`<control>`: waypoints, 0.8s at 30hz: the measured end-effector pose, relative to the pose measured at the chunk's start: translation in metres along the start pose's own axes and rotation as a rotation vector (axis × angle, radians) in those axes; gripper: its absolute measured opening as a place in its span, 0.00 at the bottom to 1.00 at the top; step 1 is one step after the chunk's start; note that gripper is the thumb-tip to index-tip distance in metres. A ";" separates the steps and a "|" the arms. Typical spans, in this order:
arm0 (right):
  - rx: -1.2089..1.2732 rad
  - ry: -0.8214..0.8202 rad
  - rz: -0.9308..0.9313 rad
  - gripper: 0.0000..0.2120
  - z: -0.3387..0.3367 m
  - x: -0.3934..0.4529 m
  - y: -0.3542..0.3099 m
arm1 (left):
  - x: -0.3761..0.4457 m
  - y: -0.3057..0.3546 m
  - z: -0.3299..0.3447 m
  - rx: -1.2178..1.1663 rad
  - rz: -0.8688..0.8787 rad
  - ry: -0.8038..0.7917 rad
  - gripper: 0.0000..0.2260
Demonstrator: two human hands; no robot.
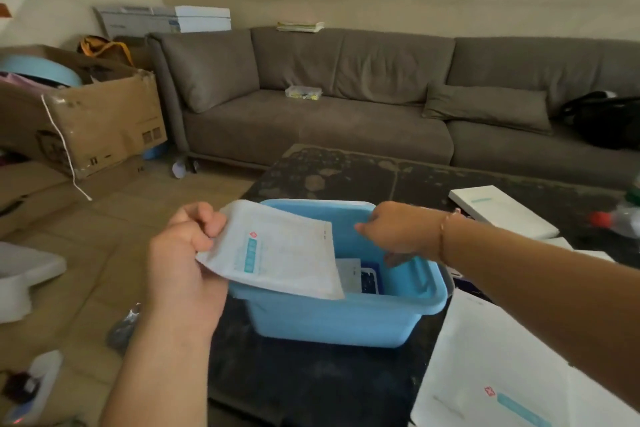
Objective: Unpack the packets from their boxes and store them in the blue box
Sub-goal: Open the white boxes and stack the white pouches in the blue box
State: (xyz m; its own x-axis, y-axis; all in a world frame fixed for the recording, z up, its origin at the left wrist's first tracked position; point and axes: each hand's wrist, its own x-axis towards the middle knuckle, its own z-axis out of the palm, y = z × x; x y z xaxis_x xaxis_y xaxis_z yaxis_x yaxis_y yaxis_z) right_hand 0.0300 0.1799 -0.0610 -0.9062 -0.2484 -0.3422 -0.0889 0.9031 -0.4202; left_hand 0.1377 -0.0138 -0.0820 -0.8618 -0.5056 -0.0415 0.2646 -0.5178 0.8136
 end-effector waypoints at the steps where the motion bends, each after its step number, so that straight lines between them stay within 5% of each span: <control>1: 0.100 -0.072 0.075 0.22 -0.002 0.002 -0.004 | 0.003 0.003 0.000 0.058 -0.026 -0.028 0.10; 5: 0.366 -0.231 0.237 0.26 0.004 0.018 -0.015 | 0.015 0.006 -0.010 0.152 -0.075 -0.049 0.12; 10: 0.208 -0.129 0.229 0.20 0.029 0.031 -0.007 | 0.023 0.002 -0.019 0.202 -0.048 -0.084 0.11; 15: 0.522 -0.164 0.354 0.28 0.049 0.047 0.018 | 0.025 -0.001 -0.020 0.230 -0.025 -0.102 0.11; 24: 0.579 -0.108 0.391 0.27 0.049 0.043 0.013 | 0.026 -0.005 -0.020 0.259 -0.041 -0.085 0.10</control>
State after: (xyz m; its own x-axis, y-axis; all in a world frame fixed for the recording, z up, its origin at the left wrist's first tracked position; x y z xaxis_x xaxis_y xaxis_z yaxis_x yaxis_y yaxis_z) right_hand 0.0099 0.1640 -0.1221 -0.7780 -0.0038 -0.6283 0.4967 0.6087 -0.6187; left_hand 0.1224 -0.0387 -0.0985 -0.9056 -0.4225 -0.0372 0.1190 -0.3373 0.9338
